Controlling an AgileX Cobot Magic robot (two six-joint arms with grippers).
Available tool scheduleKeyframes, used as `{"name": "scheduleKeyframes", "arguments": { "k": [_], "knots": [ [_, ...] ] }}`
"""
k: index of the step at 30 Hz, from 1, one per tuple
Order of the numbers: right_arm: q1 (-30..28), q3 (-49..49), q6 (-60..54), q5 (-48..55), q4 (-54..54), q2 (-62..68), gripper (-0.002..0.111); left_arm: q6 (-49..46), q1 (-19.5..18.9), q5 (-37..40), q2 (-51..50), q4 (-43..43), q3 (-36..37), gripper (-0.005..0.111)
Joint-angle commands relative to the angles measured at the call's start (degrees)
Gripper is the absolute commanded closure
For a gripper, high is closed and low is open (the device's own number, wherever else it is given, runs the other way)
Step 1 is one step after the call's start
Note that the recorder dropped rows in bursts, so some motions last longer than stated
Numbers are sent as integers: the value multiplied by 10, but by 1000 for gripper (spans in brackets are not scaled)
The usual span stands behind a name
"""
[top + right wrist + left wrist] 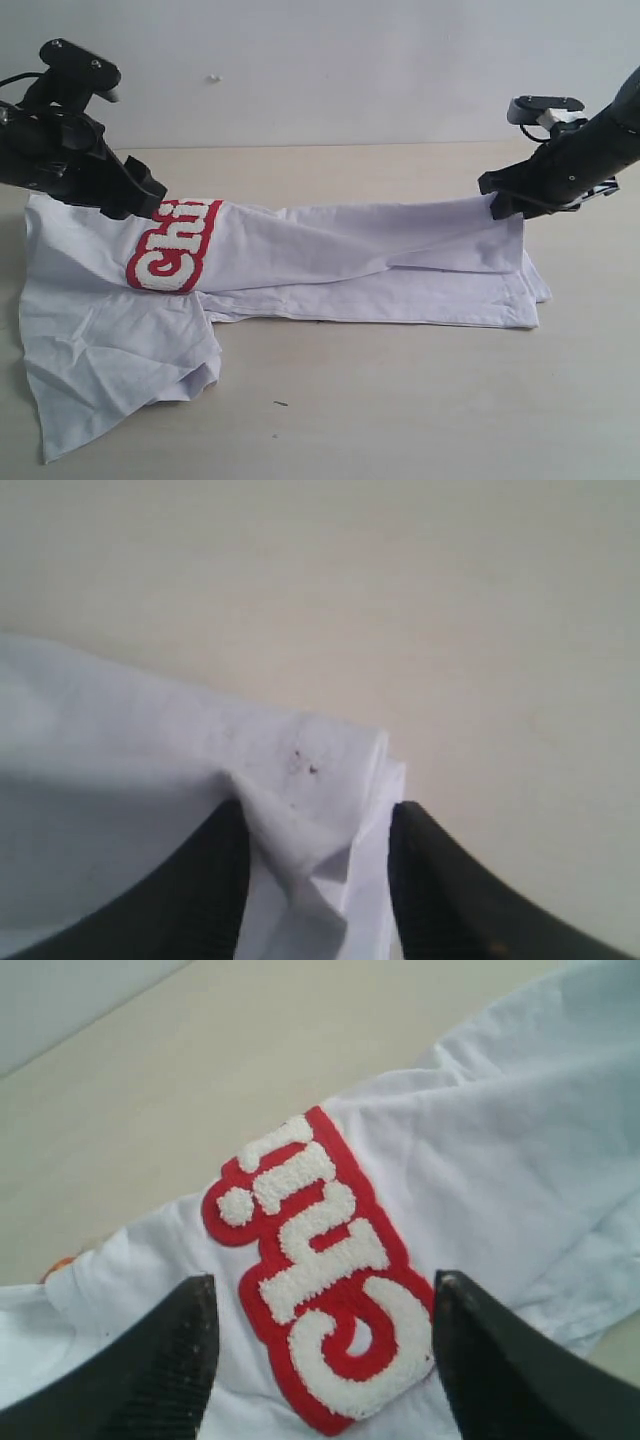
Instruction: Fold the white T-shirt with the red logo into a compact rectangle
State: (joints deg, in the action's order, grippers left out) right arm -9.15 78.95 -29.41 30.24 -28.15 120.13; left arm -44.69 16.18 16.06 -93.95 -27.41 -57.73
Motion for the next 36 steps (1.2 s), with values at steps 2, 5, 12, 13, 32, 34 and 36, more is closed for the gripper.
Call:
{"name": "scheduleKeyframes", "arguments": {
  "k": [2,5,12,13,32,34,36],
  "knots": [
    [-2,15,0,-40,-7,0,65,-8,-2,-26,6,1,3,46],
    [-2,15,-8,-34,-11,9,78,-15,-2,-29,6,1,3,46],
    [-2,24,-66,-30,-33,27,108,-14,-2,-31,6,1,3,46],
    [-2,31,-66,-30,-33,27,108,-15,-2,-32,6,1,3,46],
    [-2,136,-213,-117,-180,68,61,-32,-2,-78,6,17,3,46],
    [-2,136,-197,-86,-180,59,63,-32,-2,-72,6,17,3,46],
    [-2,136,-187,-31,-180,53,74,-32,-2,-67,6,17,3,46]
  ]
}}
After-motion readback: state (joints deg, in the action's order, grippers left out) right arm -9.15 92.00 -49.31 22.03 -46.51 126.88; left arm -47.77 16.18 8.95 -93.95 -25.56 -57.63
